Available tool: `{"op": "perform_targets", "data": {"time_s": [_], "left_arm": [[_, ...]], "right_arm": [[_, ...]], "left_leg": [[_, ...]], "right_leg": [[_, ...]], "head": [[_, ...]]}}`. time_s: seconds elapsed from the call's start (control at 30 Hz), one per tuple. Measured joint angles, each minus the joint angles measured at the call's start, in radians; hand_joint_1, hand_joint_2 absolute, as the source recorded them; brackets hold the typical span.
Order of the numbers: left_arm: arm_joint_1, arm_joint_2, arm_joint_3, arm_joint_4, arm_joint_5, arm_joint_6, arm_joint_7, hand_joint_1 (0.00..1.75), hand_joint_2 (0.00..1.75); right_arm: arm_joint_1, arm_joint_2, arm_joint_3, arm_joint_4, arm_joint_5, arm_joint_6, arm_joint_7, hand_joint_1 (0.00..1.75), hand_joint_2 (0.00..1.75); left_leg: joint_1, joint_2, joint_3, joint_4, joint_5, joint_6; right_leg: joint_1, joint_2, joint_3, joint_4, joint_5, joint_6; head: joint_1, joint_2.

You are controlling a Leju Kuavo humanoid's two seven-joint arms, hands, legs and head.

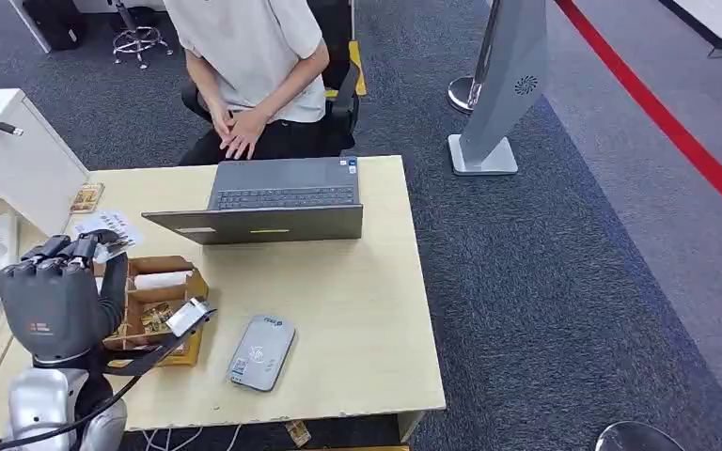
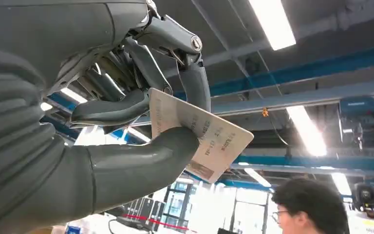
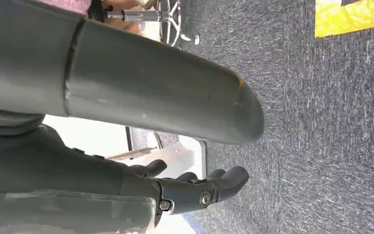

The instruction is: Pass the card to the sensor for recognition and then transmit it.

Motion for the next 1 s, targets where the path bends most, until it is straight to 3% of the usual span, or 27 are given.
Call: {"op": "perform_targets", "data": {"time_s": [0.53,1.0], "left_arm": [[0.013,-0.015,0.000,0.042,-0.006,0.005,-0.006,1.75,1.75],[0.039,-0.095,-0.030,0.157,-0.045,0.008,-0.013,1.75,1.75]], "right_arm": [[0.000,0.000,0.000,0.000,0.003,0.002,0.000,0.00,0.00],[0.000,0.001,0.000,0.000,0.018,0.018,-0.003,0.00,0.00]], "left_leg": [[0.000,0.000,0.000,0.000,0.000,0.000],[0.000,0.000,0.000,0.000,0.000,0.000]], "right_leg": [[0.000,0.000,0.000,0.000,0.000,0.000],[0.000,0.000,0.000,0.000,0.000,0.000]], "head": [[0.000,0.000],[0.000,0.000]]}}
